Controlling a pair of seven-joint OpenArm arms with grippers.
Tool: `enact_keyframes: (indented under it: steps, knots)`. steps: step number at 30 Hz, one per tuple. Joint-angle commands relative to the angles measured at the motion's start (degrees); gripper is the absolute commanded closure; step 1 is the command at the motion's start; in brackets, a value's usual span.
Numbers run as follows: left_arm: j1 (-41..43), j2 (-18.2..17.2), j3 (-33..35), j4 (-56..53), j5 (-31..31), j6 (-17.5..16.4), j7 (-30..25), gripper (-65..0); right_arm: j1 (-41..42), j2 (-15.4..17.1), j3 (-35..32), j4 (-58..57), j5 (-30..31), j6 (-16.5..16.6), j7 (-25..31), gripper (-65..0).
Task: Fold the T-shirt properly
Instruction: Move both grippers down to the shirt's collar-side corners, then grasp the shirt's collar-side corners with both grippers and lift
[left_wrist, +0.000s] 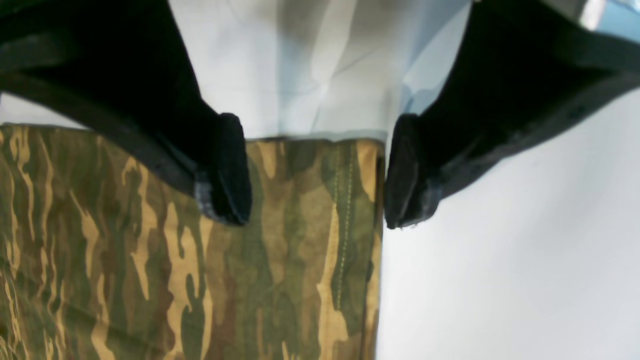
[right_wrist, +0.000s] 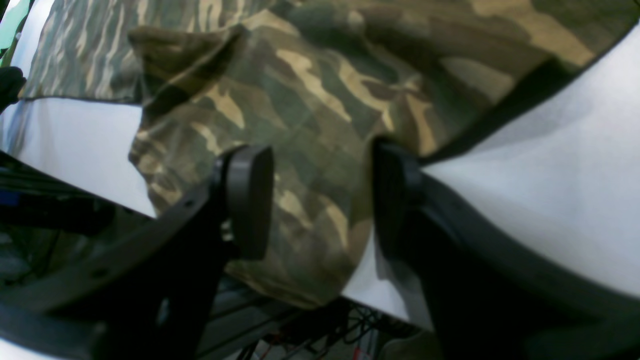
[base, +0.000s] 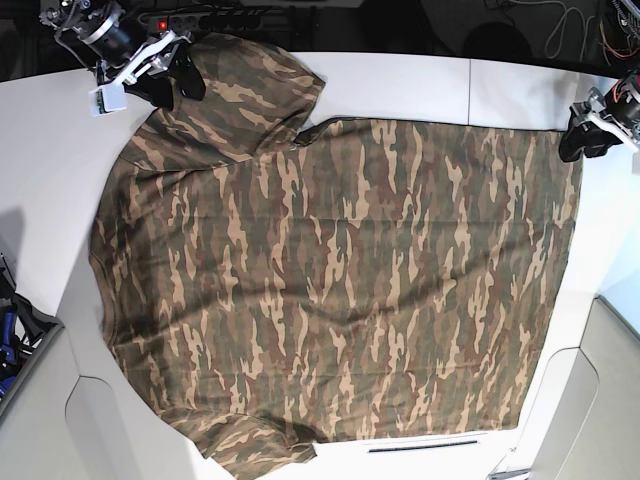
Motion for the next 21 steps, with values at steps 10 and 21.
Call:
enact_keyframes:
  steps: [10, 21]
  knots:
    - [0.76, 0.57, 1.62, 0.11, 1.55, 0.12, -0.55, -4.2, -0.5, -2.75, -0.02, 0.22, -0.61, 2.27, -1.42, -12.5]
    - [0.76, 0.35, 1.51, 2.03, -0.22, 0.12, -3.21, 0.0, -0.52, -2.73, 0.48, 1.88, -0.63, 2.32, -1.44, 0.0]
